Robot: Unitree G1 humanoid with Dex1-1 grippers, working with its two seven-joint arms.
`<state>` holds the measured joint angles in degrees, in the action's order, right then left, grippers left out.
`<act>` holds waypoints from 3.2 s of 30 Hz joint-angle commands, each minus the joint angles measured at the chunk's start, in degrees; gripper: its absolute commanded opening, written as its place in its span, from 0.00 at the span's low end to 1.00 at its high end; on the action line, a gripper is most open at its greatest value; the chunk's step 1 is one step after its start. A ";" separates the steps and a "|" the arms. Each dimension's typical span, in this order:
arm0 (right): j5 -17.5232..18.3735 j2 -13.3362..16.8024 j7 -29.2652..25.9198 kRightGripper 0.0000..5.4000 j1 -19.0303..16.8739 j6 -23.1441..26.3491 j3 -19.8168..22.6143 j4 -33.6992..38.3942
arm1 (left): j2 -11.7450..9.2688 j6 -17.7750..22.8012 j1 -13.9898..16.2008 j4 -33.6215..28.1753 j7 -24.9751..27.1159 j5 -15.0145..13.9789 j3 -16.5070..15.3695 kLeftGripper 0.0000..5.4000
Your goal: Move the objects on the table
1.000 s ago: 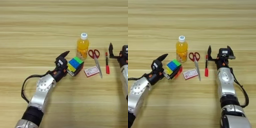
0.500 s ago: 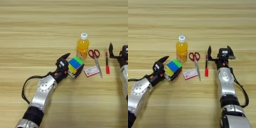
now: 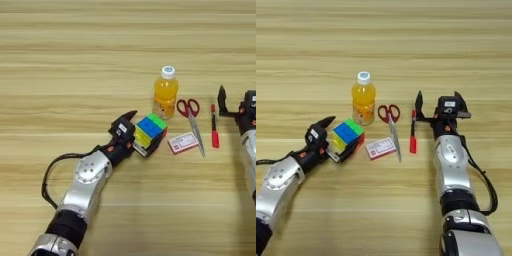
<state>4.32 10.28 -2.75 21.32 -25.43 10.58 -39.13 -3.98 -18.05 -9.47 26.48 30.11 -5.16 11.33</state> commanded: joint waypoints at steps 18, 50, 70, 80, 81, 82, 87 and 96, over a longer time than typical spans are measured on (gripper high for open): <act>-0.07 -0.12 0.53 1.00 0.59 0.52 0.08 0.16 | 0.09 1.88 -2.02 4.87 0.33 1.32 0.03 1.00; -0.12 -0.26 0.53 1.00 0.61 0.65 -0.05 0.19 | 0.03 1.59 -1.03 1.56 0.94 1.04 0.46 1.00; -0.14 -0.43 0.65 1.00 0.68 0.72 -0.06 0.21 | 0.02 1.82 -1.13 2.00 1.44 0.77 0.47 0.78; -0.16 -0.38 0.64 1.00 0.69 0.75 -0.03 0.17 | 0.07 1.70 -0.99 1.83 1.78 0.68 0.22 0.60; -0.15 -0.37 0.63 1.00 0.67 0.75 -0.02 0.19 | 0.06 1.71 -0.94 1.75 1.74 0.69 0.20 0.60; -0.15 -0.35 0.63 1.00 0.65 0.75 -0.02 0.19 | 0.01 1.70 -0.89 1.66 1.73 0.69 0.16 0.60; -0.19 -0.35 0.64 1.00 0.65 0.65 -0.02 0.05 | -1.23 2.00 -0.74 0.45 1.24 0.11 -1.34 0.60; -0.39 -0.49 0.90 1.00 0.86 0.49 -0.11 -0.32 | -3.79 2.33 -0.18 -1.72 1.05 -0.91 -5.01 0.60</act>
<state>4.23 10.03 -2.48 21.32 -25.43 10.56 -39.13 -6.84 -16.49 -10.20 26.41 31.15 -5.31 7.26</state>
